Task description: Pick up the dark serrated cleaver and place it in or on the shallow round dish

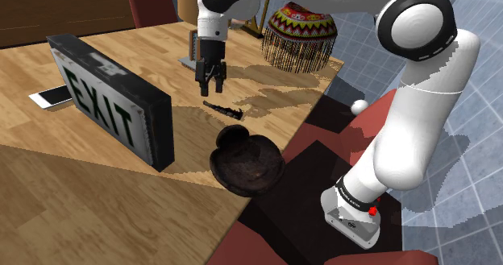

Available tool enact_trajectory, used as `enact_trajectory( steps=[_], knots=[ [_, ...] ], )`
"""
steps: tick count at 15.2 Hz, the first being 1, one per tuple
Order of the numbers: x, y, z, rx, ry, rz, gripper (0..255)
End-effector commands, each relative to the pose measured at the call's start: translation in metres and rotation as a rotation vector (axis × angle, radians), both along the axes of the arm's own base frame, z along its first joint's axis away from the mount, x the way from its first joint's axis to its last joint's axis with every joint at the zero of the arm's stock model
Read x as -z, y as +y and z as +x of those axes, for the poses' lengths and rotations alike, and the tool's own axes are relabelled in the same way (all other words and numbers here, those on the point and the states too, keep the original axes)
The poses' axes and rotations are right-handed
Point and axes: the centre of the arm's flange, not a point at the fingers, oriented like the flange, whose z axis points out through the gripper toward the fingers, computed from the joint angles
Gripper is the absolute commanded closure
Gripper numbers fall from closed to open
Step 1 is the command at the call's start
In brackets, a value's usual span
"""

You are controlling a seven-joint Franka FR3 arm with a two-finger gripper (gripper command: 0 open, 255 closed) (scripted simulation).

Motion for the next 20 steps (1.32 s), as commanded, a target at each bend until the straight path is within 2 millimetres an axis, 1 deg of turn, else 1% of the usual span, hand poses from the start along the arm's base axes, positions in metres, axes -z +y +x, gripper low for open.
enact_trajectory(
  steps=[1,5,13,14,20],
  knots=[
    [0.01,0.002,-0.003,-0.001,0.002,0.002,0],
    [0.027,0.006,-0.01,-0.001,0.002,0.002,0],
    [0.027,0.006,-0.01,-0.001,0.002,0.002,0],
    [0.027,0.006,-0.01,-0.001,0.002,0.002,255],
    [0.026,0.006,-0.01,-0.001,0.002,0.002,255]
  ],
)
